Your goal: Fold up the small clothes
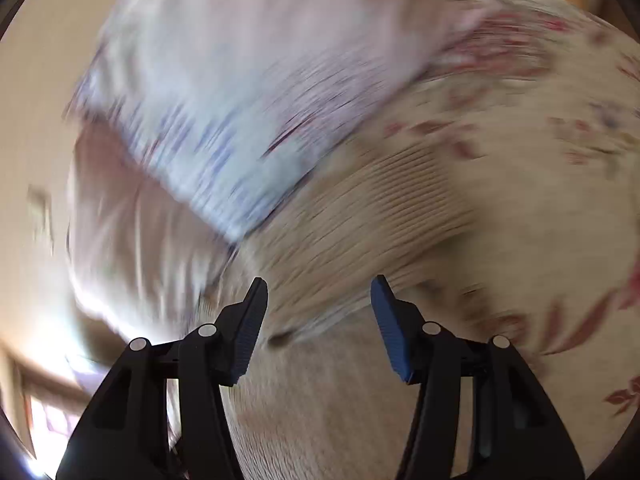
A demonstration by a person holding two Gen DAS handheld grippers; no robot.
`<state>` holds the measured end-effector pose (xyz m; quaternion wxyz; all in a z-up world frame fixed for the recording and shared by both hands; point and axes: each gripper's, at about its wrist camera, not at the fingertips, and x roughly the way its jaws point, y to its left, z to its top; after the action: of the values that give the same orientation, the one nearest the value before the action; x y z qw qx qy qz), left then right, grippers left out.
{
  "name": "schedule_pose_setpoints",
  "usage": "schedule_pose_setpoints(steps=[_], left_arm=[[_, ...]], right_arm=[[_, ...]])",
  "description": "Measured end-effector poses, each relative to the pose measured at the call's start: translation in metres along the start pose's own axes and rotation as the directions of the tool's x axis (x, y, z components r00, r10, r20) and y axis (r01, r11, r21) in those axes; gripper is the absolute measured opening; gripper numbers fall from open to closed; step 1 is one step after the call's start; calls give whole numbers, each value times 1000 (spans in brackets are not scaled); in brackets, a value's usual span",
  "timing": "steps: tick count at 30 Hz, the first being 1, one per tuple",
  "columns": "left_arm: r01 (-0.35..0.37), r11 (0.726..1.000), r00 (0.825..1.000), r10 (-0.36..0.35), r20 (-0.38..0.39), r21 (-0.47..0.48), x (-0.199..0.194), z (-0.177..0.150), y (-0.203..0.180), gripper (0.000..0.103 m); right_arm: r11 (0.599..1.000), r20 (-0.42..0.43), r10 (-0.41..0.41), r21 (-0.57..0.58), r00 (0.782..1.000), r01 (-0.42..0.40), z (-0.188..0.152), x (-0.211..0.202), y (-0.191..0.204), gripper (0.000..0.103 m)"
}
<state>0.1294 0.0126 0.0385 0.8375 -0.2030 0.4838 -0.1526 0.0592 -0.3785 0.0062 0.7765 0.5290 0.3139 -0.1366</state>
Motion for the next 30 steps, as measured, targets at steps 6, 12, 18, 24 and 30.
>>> schedule_pose_setpoints(steps=[6,12,18,24,30], left_arm=[[14,1000,1000,-14,-15,-17,2,3,-1,83],[33,999,999,-34,-16,-19,2,6,-2,83],[72,997,997,-72,6,-32,-3,16,1,74],[129,986,992,-126,34,-106,-6,32,13,66],[148,981,988,-142,52,-127,-10,38,19,65]], right_arm=[[950,7,70,304,998,-68,17,17,-58,53],[975,25,84,204,996,-87,34,37,-34,10],[982,26,164,-104,986,-161,20,33,54,10],[925,-136,248,-263,959,-276,-26,70,131,10],[910,-429,146,-296,892,-292,-94,153,172,11]])
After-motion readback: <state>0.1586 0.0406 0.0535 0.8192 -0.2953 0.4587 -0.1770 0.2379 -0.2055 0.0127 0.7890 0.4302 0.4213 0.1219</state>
